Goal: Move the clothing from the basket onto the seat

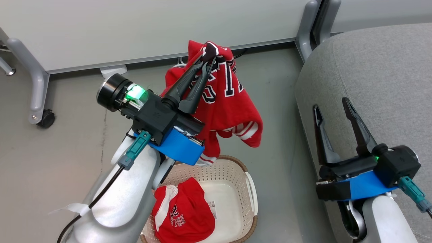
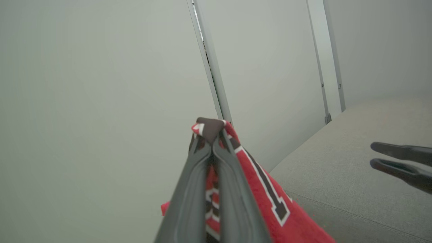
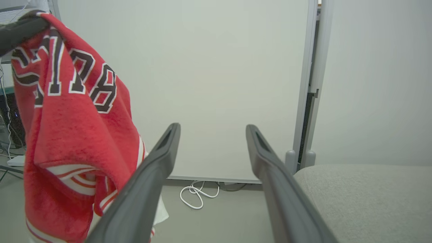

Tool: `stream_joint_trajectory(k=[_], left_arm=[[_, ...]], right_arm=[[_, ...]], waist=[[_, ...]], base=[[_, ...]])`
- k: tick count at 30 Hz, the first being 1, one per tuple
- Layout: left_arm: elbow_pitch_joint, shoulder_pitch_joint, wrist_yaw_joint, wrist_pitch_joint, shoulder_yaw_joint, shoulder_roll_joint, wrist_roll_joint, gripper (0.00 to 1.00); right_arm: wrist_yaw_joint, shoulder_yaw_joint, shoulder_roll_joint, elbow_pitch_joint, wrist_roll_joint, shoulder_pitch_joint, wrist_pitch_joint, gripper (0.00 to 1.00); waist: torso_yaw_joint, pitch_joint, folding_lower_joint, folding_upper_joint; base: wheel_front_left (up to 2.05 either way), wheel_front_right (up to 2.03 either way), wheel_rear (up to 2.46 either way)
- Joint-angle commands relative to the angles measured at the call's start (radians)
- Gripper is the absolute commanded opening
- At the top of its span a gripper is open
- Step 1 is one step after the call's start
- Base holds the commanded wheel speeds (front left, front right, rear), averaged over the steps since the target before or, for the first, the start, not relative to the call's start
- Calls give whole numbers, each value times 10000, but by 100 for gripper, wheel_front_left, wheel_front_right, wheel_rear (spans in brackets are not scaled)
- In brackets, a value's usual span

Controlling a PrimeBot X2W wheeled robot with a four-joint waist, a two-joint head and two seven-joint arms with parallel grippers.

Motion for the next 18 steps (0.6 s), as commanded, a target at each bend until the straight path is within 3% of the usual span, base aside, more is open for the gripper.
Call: stream_joint_trajectory(k=[1,10,18], left_arm=[[25,116,-46,-51,59,-4,76,0],[102,19,-89,-52,95,-59,149,0],[32,-121,-83,-52,-153,-249,243,0]], right_arm=[[5,68,-2,-105,-84,-145,-28,100],[5,1781,-434,-520,152,-976,-20,100],[5,3303,-685,259,261,-1992,-19,100]], waist=[[9,5,0,-1],[113,76,0,-1],[303,171,0,-1]], base=[[0,0,0],[0,0,0],[0,0,0]])
